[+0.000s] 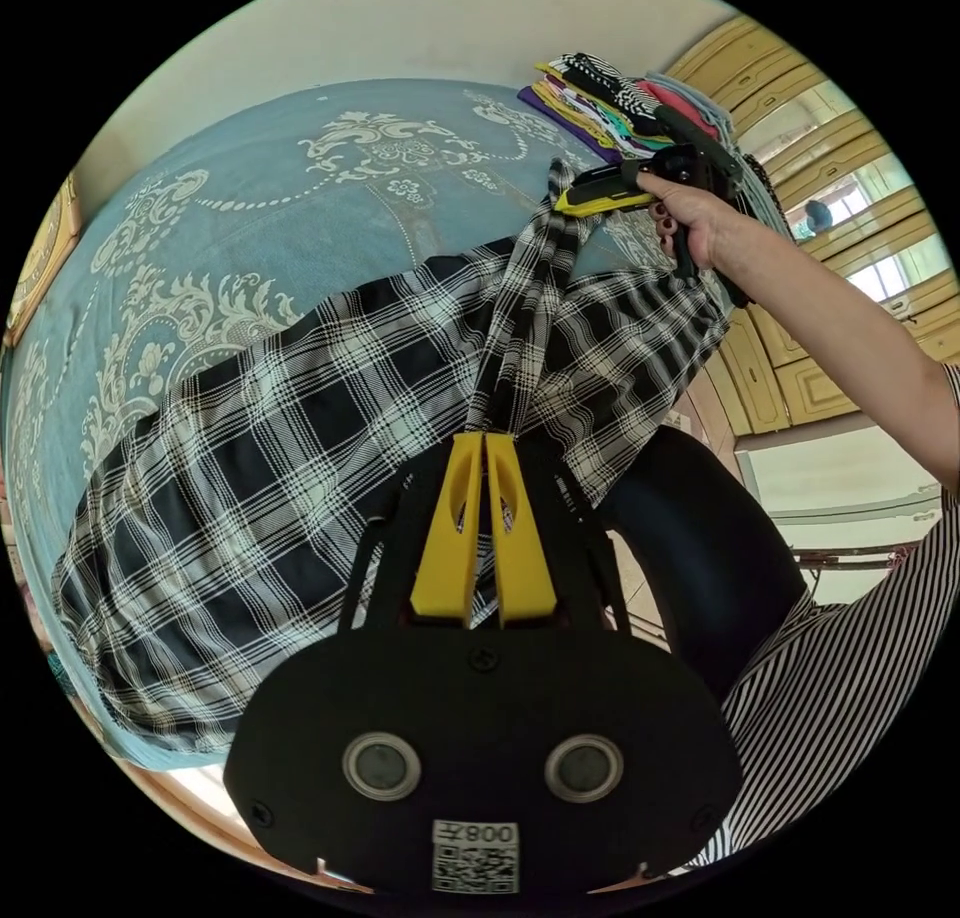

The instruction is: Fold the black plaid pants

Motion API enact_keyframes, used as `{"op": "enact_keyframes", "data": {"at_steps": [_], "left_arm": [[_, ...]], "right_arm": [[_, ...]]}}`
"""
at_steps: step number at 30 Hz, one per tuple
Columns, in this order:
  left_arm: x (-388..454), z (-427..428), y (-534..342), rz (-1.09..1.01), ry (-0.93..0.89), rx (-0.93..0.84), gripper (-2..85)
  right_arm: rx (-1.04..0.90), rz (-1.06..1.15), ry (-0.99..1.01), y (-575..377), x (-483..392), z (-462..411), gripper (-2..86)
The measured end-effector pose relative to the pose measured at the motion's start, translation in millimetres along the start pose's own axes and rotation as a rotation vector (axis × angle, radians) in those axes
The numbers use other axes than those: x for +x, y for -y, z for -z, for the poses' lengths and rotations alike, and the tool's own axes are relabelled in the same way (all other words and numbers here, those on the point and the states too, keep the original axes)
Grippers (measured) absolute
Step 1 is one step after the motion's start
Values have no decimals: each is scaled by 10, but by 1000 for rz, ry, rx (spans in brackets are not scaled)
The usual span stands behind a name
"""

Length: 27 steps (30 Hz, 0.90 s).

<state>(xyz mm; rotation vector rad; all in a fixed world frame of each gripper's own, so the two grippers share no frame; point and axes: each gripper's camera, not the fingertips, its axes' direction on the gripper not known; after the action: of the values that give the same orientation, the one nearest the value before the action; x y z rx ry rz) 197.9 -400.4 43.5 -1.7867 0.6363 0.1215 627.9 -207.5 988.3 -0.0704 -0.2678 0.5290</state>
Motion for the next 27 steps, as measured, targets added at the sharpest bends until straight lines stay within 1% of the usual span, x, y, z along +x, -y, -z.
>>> {"op": "enact_keyframes", "data": {"at_steps": [2, 7, 11, 14, 19, 22, 27], "left_arm": [[102, 50, 118, -9, -13, 16, 3], [319, 224, 333, -38, -38, 73, 2], [525, 345, 506, -71, -83, 103, 2], [712, 395, 611, -111, -100, 105, 2], [1033, 318, 760, -185, -95, 39, 2], [1197, 230, 861, -209, -71, -11, 2], [1427, 192, 1064, -239, -41, -58, 1]], "right_arm": [[0, 8, 21, -12, 64, -19, 7], [88, 59, 133, -181, 247, 177, 3], [182, 83, 245, -454, 505, 462, 1], [233, 105, 272, -732, 674, 626, 1], [276, 88, 274, -1300, 962, 626, 1], [250, 63, 238, -1576, 1135, 460, 1], [236, 14, 271, -1900, 1387, 251, 1]]}}
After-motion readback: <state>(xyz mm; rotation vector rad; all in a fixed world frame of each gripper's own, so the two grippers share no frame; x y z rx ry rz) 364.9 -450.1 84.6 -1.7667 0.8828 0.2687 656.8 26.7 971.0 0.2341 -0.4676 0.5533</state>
